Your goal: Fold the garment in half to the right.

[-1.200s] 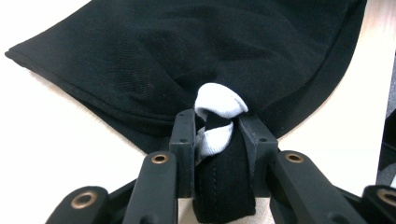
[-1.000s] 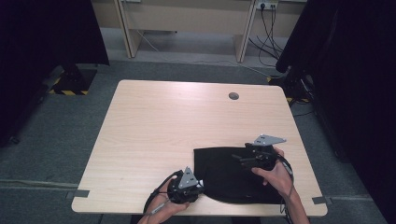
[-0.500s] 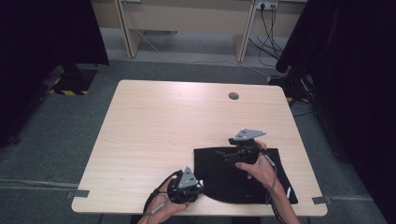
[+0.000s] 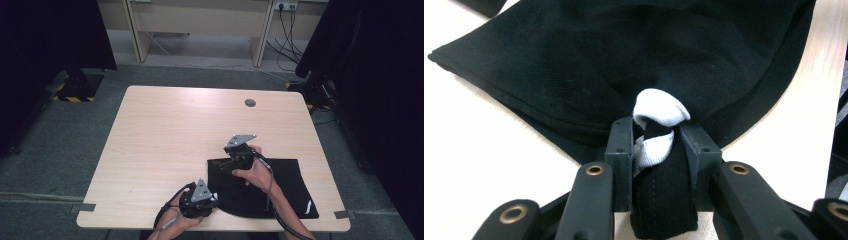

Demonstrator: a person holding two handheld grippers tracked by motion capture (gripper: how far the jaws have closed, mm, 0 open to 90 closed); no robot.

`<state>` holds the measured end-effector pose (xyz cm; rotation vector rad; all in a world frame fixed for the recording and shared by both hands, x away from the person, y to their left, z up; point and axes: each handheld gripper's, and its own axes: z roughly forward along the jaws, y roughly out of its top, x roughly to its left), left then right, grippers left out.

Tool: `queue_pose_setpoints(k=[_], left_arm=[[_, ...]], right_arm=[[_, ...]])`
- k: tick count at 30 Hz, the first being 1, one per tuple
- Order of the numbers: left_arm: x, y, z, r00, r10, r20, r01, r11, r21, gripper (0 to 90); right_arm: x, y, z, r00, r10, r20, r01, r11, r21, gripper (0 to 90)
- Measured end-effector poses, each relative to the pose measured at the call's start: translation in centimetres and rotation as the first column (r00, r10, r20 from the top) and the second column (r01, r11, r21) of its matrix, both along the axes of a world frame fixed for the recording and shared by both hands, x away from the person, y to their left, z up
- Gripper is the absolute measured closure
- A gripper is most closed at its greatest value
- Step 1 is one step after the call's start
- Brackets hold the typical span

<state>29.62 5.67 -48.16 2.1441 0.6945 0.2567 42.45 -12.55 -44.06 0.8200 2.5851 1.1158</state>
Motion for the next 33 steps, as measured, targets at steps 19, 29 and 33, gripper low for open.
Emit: queue_pose_setpoints(k=[19, 29, 33], left_arm=[[0.1, 0.0, 0.1, 0.9997, -0.007, 0.025, 0.007, 1.0, 0.006, 69.6], [0.3, 1.0, 2.2, 0.9991, -0.018, 0.039, 0.019, 0.9998, -0.012, 72.0], [0.4, 1.1, 4.1, 0.9966, -0.049, 0.066, 0.051, 0.998, -0.036, 72.4]], right_arm=[[0.6, 3.0, -2.8, 0.9941, 0.101, -0.04, -0.104, 0.992, -0.07, 67.5], [0.7, 1.9, -0.3, 0.9934, 0.11, -0.032, -0.109, 0.994, 0.027, 81.5], [0.6, 1.2, 1.8, 0.994, 0.11, -0.004, -0.109, 0.99, 0.091, 81.5]])
